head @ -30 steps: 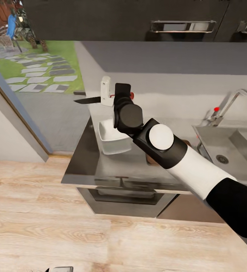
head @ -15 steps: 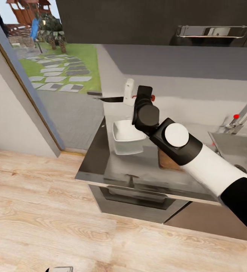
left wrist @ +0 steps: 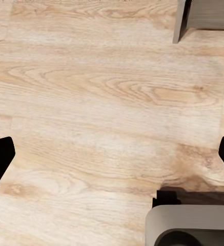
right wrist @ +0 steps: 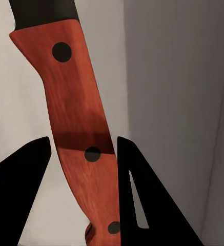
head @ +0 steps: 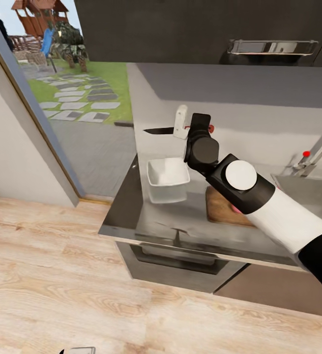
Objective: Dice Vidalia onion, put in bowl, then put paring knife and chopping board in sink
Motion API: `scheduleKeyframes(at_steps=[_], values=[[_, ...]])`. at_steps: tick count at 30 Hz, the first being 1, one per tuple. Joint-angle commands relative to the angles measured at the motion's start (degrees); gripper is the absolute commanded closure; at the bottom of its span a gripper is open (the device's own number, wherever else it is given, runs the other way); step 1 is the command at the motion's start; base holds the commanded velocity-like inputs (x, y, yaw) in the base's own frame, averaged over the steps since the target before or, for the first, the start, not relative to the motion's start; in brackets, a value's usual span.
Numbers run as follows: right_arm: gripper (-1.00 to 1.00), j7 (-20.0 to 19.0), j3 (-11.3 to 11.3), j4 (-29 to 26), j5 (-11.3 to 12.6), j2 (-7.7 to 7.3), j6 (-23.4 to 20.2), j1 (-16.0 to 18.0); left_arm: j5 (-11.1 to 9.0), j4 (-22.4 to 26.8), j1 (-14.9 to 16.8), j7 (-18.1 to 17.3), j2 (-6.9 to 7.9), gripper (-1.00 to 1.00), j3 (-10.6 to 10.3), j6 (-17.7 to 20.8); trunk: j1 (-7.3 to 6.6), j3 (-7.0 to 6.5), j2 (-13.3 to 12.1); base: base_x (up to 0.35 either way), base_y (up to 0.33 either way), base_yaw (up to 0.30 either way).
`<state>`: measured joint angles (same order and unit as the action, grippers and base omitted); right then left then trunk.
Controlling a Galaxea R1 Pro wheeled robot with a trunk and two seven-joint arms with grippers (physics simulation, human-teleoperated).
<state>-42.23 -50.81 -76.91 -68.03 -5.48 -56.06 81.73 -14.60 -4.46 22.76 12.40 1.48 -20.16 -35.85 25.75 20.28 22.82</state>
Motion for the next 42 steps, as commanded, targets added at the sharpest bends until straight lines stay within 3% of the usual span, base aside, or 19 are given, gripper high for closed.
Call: scheduleKeyframes(at_steps=[1, 15, 35, 42], values=[[1.0, -0.6, -0.2, 0.0, -0.6, -0.06, -0.2, 0.1, -0.3, -0.2, 0.1, 0.2, -0.05, -1.0, -0.5, -0.3, 0.04, 0.01, 0.1, 0.0, -0.061, 0.0], [1.0, -0.6, -0.2, 0.0, 0.5, -0.06, -0.1, 0.0, -0.3, -0.2, 0.1, 0.2, -0.07, -1.0, -0.5, -0.3, 0.04, -1.26, 0.1, 0.0, -0.234, 0.0], [1.0, -0.6, -0.2, 0.0, 0.7, -0.06, -0.2, -0.4, -0.3, -0.2, 0.1, 0.2, -0.07, -1.0, -0.5, -0.2, 0.04, -3.08, 0.1, 0.0, -0.008, 0.0], [1.0, -0.6, -0.2, 0.2, 0.8, -0.06, -0.1, -0.5, -0.3, -0.2, 0.1, 0.1, -0.29, -1.0, -0.5, 2.2, 0.04, -3.72, 0.1, 0.0, 0.0, -0.01]])
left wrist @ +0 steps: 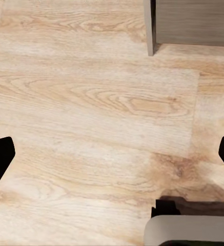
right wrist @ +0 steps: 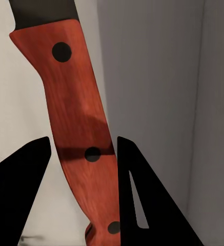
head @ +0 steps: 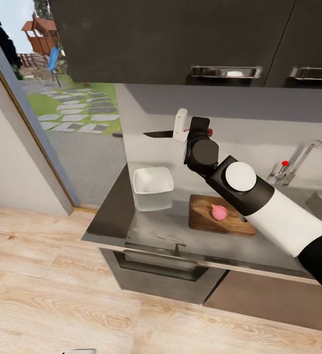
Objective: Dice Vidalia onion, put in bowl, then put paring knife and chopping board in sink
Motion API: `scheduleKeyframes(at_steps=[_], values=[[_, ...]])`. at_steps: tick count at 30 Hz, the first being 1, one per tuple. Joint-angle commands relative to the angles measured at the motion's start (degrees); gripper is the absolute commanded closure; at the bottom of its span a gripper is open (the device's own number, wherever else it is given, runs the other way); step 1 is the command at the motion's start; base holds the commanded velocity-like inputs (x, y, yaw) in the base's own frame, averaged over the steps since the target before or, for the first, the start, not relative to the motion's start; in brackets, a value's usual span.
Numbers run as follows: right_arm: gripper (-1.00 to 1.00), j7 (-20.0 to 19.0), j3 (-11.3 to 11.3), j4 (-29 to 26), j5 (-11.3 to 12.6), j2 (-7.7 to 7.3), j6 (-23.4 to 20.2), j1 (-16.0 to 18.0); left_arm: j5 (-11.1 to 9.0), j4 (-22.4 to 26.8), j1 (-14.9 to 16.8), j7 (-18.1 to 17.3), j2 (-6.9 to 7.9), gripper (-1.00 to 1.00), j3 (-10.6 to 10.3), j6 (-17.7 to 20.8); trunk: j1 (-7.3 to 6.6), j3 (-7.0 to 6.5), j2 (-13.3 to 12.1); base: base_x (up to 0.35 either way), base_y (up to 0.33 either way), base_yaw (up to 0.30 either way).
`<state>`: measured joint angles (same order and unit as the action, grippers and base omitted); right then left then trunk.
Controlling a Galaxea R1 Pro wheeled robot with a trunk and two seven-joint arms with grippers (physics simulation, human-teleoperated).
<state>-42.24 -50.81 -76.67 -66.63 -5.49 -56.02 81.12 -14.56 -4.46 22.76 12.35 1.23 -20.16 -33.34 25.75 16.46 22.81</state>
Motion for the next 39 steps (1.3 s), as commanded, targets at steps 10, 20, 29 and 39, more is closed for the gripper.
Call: scheduleKeyframes(at_steps=[10, 20, 29, 39], values=[[1.0, -0.6, -0.2, 0.2, 2.0, -0.05, -0.2, -0.6, -0.3, -0.2, 0.1, 0.1, -0.06, -1.0, -0.5, -0.1, 0.04, -0.76, 0.1, 0.0, 0.0, -0.133], [1.0, -0.6, -0.2, 0.2, 2.0, -0.05, -0.2, -1.1, -0.3, -0.2, 0.1, 0.1, -0.09, -1.0, -0.5, -0.1, 0.04, -1.62, 0.1, 0.0, 0.0, -0.121], [1.0, -0.6, -0.2, 0.2, 2.0, -0.05, -0.2, -1.4, -0.3, -0.2, 0.1, 0.1, -0.09, -1.0, -0.5, -0.1, 0.04, -2.42, 0.1, 0.0, 0.0, -0.024], [1.0, -0.5, -0.2, 0.2, 2.0, -0.2, -0.1, -4.5, -0.3, -0.2, 0.1, 0.1, -0.09, -1.0, -0.5, -0.1, 0.04, -3.32, 0.1, -0.003, -0.006, 0.0]])
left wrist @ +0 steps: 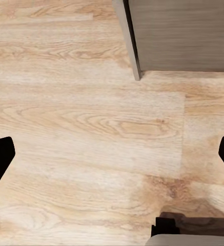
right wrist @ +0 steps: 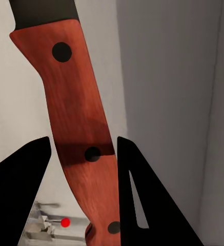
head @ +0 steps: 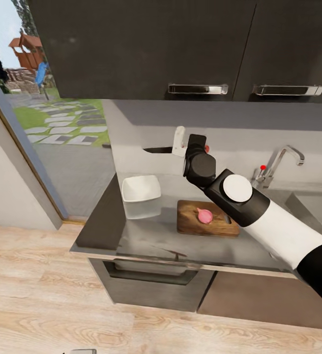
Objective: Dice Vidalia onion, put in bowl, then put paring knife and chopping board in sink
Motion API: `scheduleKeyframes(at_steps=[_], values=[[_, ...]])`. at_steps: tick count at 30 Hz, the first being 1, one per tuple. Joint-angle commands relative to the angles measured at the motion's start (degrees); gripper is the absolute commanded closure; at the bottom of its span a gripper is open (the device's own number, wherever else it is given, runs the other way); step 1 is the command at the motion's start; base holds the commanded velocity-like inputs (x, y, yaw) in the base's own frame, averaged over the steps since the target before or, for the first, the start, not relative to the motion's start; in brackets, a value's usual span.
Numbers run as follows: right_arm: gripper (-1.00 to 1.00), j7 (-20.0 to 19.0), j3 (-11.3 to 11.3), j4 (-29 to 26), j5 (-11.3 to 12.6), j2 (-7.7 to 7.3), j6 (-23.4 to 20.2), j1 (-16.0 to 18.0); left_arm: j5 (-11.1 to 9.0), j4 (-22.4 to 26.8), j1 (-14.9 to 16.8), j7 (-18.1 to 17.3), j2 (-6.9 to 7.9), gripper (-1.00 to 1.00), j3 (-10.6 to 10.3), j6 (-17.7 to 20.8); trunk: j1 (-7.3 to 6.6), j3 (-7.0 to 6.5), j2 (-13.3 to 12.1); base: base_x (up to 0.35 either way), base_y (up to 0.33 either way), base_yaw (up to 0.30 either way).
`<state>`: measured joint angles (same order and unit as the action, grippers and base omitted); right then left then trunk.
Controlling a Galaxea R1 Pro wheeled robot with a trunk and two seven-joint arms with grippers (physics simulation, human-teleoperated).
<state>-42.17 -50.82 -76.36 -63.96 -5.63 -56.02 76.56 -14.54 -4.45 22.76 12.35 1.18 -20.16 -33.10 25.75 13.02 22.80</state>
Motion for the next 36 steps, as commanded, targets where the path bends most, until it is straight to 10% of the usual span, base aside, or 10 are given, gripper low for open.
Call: scheduleKeyframes(at_steps=[1, 7, 19, 24, 36], values=[[1.0, -0.6, -0.2, 0.0, -0.6, -0.06, -0.1, 0.1, -0.3, -0.2, 0.1, 0.1, -0.07, -1.0, -0.5, -0.3, 0.03, 0.02, 0.1, -0.051, -0.089, 0.0], [1.0, -0.2, -0.2, 0.1, -0.7, 0.04, -0.1, -2.0, -0.3, -0.2, 0.1, 0.1, -0.12, -1.0, -0.5, -0.3, 0.03, -0.22, 0.1, -0.078, -0.139, 0.0], [1.0, 22.9, -0.4, 8.7, 1.4, 1.78, -0.1, -6.2, -0.3, -0.2, 0.1, 0.1, -0.13, -1.0, -0.5, -0.2, 0.03, -0.23, 0.1, -0.091, -0.146, 0.0], [1.0, 25.7, -0.4, 12.2, 5.5, 2.32, -0.1, -6.3, -0.3, -0.2, 0.1, 0.1, -0.14, -1.0, -0.5, -0.2, 0.03, -0.23, 0.1, -0.083, -0.076, 0.0], [1.0, 33.3, -0.4, 13.0, 6.1, 2.31, 0.3, -6.3, -0.3, -0.2, 0.1, 0.1, -0.19, -1.0, -0.5, -0.2, 0.03, -0.23, 0.1, -0.016, -0.007, 0.0]])
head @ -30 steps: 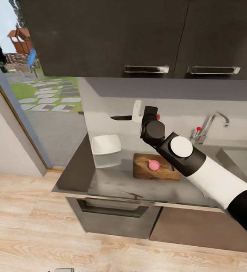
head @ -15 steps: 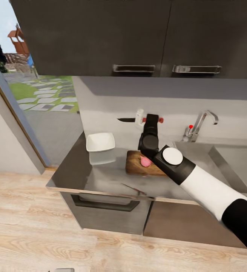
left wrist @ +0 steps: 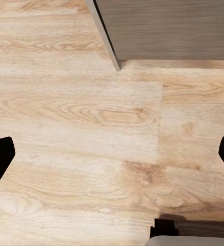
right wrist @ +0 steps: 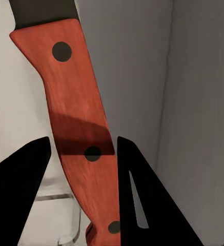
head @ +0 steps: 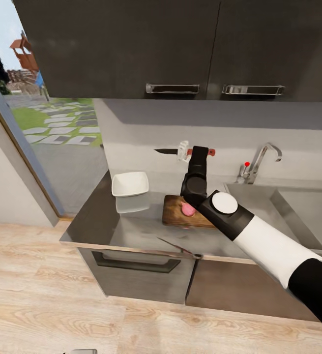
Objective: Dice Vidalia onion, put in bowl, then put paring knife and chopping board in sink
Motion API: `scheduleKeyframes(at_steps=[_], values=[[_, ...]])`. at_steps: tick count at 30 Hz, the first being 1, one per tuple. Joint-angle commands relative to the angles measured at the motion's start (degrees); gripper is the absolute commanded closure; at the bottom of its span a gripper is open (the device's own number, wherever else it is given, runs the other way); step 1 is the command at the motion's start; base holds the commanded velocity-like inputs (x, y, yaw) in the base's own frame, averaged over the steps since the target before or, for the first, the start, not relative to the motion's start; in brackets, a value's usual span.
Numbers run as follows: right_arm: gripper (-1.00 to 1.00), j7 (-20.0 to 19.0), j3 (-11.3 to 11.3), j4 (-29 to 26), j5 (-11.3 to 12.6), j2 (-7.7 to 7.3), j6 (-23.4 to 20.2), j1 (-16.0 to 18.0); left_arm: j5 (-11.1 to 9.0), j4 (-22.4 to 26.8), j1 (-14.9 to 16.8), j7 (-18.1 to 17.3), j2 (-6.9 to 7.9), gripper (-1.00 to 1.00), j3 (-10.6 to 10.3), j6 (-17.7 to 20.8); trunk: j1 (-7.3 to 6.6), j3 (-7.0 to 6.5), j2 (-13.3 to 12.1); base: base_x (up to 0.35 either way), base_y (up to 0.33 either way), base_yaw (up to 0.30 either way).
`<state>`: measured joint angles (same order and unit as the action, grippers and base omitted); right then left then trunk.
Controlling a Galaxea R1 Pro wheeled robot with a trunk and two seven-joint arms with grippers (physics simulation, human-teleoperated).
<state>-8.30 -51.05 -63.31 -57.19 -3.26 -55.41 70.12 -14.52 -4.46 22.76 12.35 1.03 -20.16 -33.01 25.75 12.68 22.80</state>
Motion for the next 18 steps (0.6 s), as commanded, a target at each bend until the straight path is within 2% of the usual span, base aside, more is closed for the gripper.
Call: scheduleKeyframes(at_steps=[1, 4, 7, 9, 11, 15, 18], values=[[1.0, -0.6, -0.2, -0.1, -0.5, -0.09, -0.3, 0.1, -0.3, -0.2, 0.1, 0.1, -0.02, -1.0, -0.5, -0.3, 0.03, 0.12, 0.1, 0.0, 0.0, 0.0], [1.0, -0.8, -0.1, 0.3, 2.7, -0.21, -0.3, 0.1, -0.3, -0.2, 0.1, 0.1, -0.06, -1.0, -0.5, -0.3, 0.03, 0.12, 0.1, 0.0, -0.031, 0.0], [1.0, -0.6, -0.2, 1.0, 9.6, -0.42, -0.4, -0.2, -0.3, -0.2, 0.1, 0.1, -0.06, -1.0, -0.5, -0.3, 0.03, 0.12, 0.1, 0.0, -0.115, 0.0], [1.0, 0.3, -0.2, 3.1, 12.8, -0.45, -0.2, -0.3, -0.3, -0.2, 0.1, 0.1, -0.2, -1.0, -0.5, -0.3, 0.03, 0.12, 0.1, -0.018, -0.183, 0.0], [1.0, 1.7, -0.2, 4.2, 13.4, -0.42, -0.2, -0.3, -0.3, -0.2, 0.1, 0.1, -0.26, -1.0, -0.5, -0.3, 0.03, 0.12, 0.1, -0.048, -0.206, 0.0], [1.0, 7.3, -0.2, 6.6, 14.8, -0.29, 1.7, -0.8, -0.3, -0.2, 0.1, 0.1, -0.35, -1.0, -0.5, 0.2, 0.03, 0.12, 0.1, -0.066, -0.217, 0.0], [1.0, 9.5, -0.2, 7.1, 18.2, -0.18, 3.1, -1.7, -0.3, -0.2, 0.1, 0.0, -0.4, -1.0, -0.5, 0.9, 0.03, 0.12, 0.1, -0.068, -0.213, 0.0]])
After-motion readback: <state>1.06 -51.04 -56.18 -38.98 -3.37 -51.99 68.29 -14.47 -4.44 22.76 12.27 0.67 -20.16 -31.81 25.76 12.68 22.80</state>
